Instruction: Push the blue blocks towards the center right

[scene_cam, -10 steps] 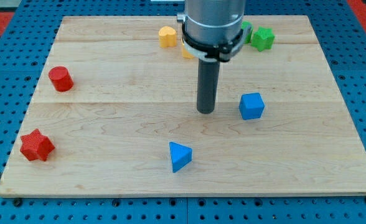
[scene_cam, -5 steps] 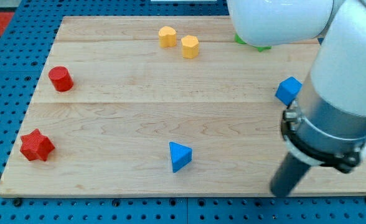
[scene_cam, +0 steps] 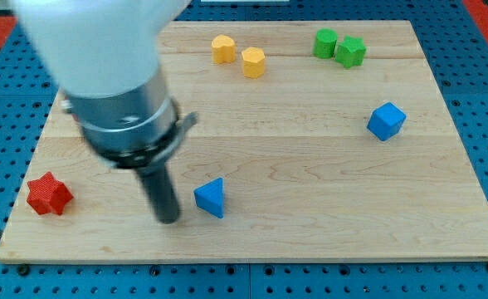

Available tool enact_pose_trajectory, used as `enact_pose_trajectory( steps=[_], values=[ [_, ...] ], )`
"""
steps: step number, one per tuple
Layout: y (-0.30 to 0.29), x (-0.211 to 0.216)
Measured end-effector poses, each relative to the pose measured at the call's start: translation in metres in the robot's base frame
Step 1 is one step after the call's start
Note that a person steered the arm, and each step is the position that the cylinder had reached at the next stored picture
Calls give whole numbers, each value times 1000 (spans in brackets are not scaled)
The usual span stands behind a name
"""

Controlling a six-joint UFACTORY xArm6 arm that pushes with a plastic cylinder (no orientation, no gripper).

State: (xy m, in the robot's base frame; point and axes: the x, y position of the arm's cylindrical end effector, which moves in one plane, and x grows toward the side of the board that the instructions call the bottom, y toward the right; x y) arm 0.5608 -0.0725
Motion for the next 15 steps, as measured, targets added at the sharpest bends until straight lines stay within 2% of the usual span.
enact_pose_trajectory(
  steps=[1,2,3,4,5,6,7,9,10,11,12,13,15],
  values=[
    [78,-58],
    [126,-69],
    [87,-32],
    [138,-47],
    [146,-112],
    [133,-90],
    [160,-66],
    [165,-99],
    [187,-98],
    [130,-128],
    [136,-203],
    [162,-218],
    [176,-206]
  ],
)
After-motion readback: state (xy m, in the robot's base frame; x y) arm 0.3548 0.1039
